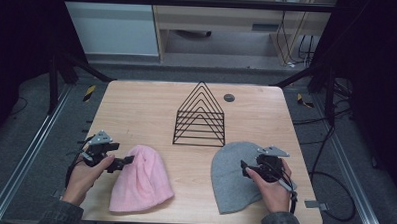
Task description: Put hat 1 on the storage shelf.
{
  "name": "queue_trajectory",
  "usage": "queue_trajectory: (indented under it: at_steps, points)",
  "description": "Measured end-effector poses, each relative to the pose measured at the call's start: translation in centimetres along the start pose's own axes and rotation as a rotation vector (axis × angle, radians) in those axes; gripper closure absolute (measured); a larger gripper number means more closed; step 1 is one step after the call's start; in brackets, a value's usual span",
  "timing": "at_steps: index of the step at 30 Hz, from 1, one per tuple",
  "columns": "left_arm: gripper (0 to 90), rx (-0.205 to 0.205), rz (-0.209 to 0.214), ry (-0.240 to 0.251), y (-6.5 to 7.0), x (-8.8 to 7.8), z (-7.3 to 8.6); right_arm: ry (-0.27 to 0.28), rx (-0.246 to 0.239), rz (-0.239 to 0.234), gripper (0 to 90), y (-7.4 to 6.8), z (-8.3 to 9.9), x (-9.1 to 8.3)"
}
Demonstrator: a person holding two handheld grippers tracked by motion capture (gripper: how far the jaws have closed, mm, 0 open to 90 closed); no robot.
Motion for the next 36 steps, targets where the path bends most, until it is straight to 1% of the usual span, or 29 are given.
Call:
queue_trajectory:
  at_steps: [1,2,3,4,7,9,10,11,12,13,14,17,18,19,20,21,22,23,24,25,27,28,29,31,32,33,34,35,36]
  points:
    - [16.4,0.000,0.000,0.000,0.0,0.0,0.0,0.000,0.000,0.000,14.6,0.0,0.0,0.0]
    - [16.4,0.001,0.001,0.002,0.2,-0.1,-0.1,0.007,0.017,-0.001,15.8,0.2,0.0,-0.2]
    - [19.3,0.017,0.010,-0.009,0.6,0.1,-0.2,0.020,0.021,-0.009,22.7,0.4,-0.1,-0.4]
    - [20.1,0.017,0.010,-0.009,0.6,0.1,-0.2,0.020,0.021,-0.009,22.7,0.4,-0.1,-0.4]
    - [21.0,0.036,0.015,-0.041,0.8,0.4,-0.3,0.026,0.004,-0.018,28.5,0.5,-0.3,-0.7]
    - [21.0,0.018,0.008,-0.032,0.8,0.2,-0.5,0.025,0.011,-0.028,32.4,0.3,-0.1,-0.8]
    - [21.1,0.021,0.008,-0.030,0.7,0.1,-0.8,0.024,0.013,-0.036,33.0,0.2,-0.1,-0.9]
    - [21.1,0.023,0.004,-0.043,0.6,0.2,-0.8,0.030,0.000,-0.030,34.1,0.3,-0.2,-0.9]
    - [21.1,0.023,0.004,-0.043,0.6,0.2,-0.8,0.030,0.000,-0.030,34.1,0.3,-0.2,-0.9]
    - [22.9,0.027,0.003,-0.084,0.4,0.7,-0.8,0.029,-0.009,-0.026,34.9,0.3,-0.3,-0.7]
    - [25.0,0.027,0.003,-0.084,0.4,0.7,-0.8,0.029,-0.009,-0.026,34.9,0.3,-0.3,-0.7]
    - [26.0,0.024,0.009,-0.118,0.5,1.5,-1.0,-0.005,-0.008,-0.028,34.7,0.5,0.0,0.0]
    - [28.1,0.022,0.016,-0.123,0.6,1.7,-1.0,-0.008,-0.010,-0.030,34.7,0.5,0.0,0.1]
    - [30.9,0.022,0.002,-0.136,0.4,2.3,-1.3,-0.006,-0.011,-0.027,34.8,0.5,0.0,0.0]
    - [34.2,0.022,0.002,-0.136,0.4,2.3,-1.3,-0.006,-0.011,-0.027,34.8,0.5,0.0,0.0]
    - [36.3,0.030,-0.035,-0.171,-0.2,2.9,-1.3,-0.011,-0.019,-0.033,34.6,0.3,0.1,0.0]
    - [38.0,0.045,-0.038,-0.196,-0.4,3.3,-1.1,-0.014,-0.022,-0.032,34.4,0.2,0.2,0.0]
    - [39.3,0.045,-0.038,-0.196,-0.4,3.3,-1.1,-0.014,-0.022,-0.032,34.4,0.2,0.2,0.0]
    - [39.6,0.055,-0.034,-0.218,-0.6,3.7,-0.8,-0.014,-0.030,-0.033,34.3,0.1,0.2,0.1]
    - [40.9,0.056,-0.031,-0.225,-0.7,3.6,-0.7,-0.018,-0.033,-0.035,34.3,0.0,0.2,0.1]
    - [42.9,0.048,-0.021,-0.218,-0.7,3.6,-0.6,-0.019,-0.037,-0.037,34.3,-0.1,0.2,0.2]
    - [51.6,0.053,0.009,-0.218,-0.7,3.5,-0.5,-0.022,-0.044,-0.039,34.3,-0.2,0.1,0.3]
    - [57.0,0.053,0.009,-0.218,-0.7,3.5,-0.5,-0.022,-0.044,-0.039,34.3,-0.2,0.1,0.3]
    - [67.7,0.052,0.038,-0.219,-0.6,3.4,-0.4,-0.020,-0.046,-0.040,34.3,-0.4,-0.1,0.4]
    - [67.7,0.050,0.041,-0.217,-0.6,3.4,-0.4,-0.020,-0.046,-0.040,34.3,-0.4,-0.1,0.4]
    - [70.5,0.051,0.042,-0.221,-0.7,3.3,-0.3,-0.019,-0.049,-0.043,34.2,-0.4,-0.1,0.3]
    - [74.7,0.051,0.037,-0.214,-0.8,3.2,-0.4,-0.011,-0.052,-0.049,34.0,-0.6,-0.2,0.2]
    - [74.7,0.041,0.044,-0.206,-0.7,3.1,-0.4,-0.011,-0.052,-0.049,34.0,-0.6,-0.2,0.2]
    - [75.6,0.048,0.039,-0.199,-0.8,3.0,-0.5,-0.005,-0.052,-0.054,34.0,-0.8,-0.2,0.1]
Point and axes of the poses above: each handheld gripper's, and its own axes: x roughly forward along the jaws, z roughly out of its underside, y roughly to its right, the point moved 7 cm from there along x, roughly forward along the jaws, and after that the axes turned 9 degrees about -y, right-handed, at the moved point
